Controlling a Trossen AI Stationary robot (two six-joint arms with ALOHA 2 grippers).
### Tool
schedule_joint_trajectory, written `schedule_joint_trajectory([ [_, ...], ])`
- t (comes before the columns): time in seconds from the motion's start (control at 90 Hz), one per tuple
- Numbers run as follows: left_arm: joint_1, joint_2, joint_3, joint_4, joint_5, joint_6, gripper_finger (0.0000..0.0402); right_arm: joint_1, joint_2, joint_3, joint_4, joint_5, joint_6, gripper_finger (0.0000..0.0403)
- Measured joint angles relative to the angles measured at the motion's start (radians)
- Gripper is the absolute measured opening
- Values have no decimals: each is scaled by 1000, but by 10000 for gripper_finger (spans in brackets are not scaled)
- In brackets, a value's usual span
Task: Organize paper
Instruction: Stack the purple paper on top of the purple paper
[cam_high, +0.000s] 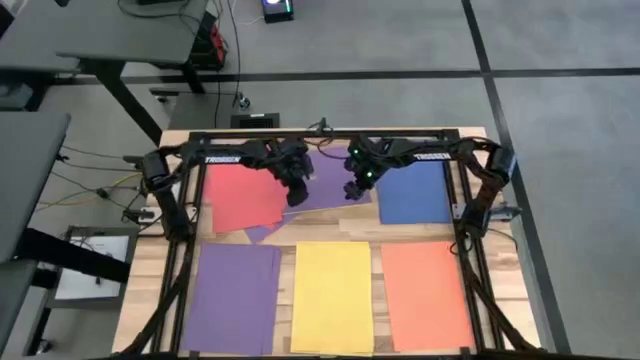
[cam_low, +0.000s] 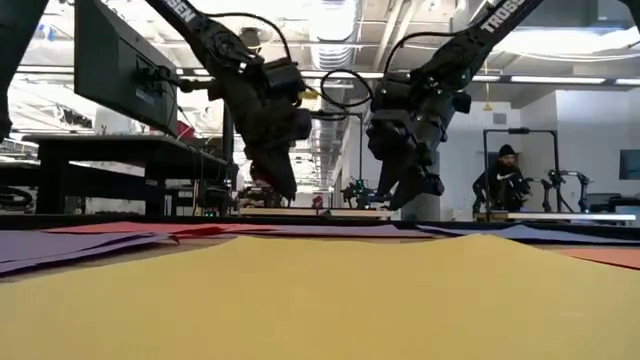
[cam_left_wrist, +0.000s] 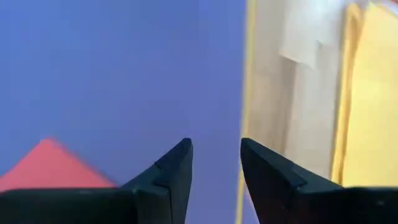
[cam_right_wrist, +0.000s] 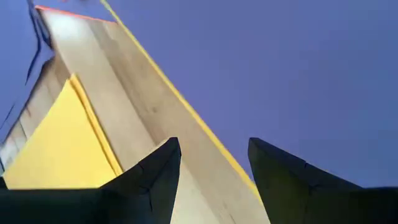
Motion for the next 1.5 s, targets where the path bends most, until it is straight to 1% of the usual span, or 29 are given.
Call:
schedule_joint_trajectory([
  [0.078,-36,22,0,8,-11,31,126,9,0,0,-7,0,-3,179],
  [0.178,-75,58,-1,4,-55,35,138,18,0,0,-12,0,-8,179],
  [0.289,-98,81,-1,21,-106,17,146,30,0,0,-25,0,-8,179],
  [0.444,-109,108,-1,28,-182,-26,149,36,0,0,-40,0,-10,179],
  [0.744,-114,133,-26,46,-191,-16,149,39,0,0,-38,0,-16,179],
  [0.822,-118,133,-34,54,-215,-15,147,39,0,0,-39,0,-17,179],
  [0.889,-120,133,-35,48,-242,-2,137,39,0,0,-40,1,-19,179],
  [0.956,-123,142,-36,28,-260,9,116,39,0,0,-40,1,-18,179],
  [1.011,-128,164,-35,17,-276,18,87,39,0,0,-41,0,-18,179],
  [1.1,-131,186,-31,10,-285,20,26,39,0,0,-52,1,-18,179],
  [1.133,-132,187,-30,7,-285,19,14,39,-1,0,-60,0,-18,179],
  [1.233,-136,185,-26,0,-291,11,5,38,-6,0,-103,1,-19,179],
  [1.3,-137,163,-23,-18,-285,5,2,36,-28,0,-122,1,-23,179],
  [1.456,-139,77,-2,-71,-267,9,0,26,-137,0,-133,1,-23,179],
  [1.5,-139,51,14,-62,-251,9,0,25,-181,0,-135,1,-23,179],
])
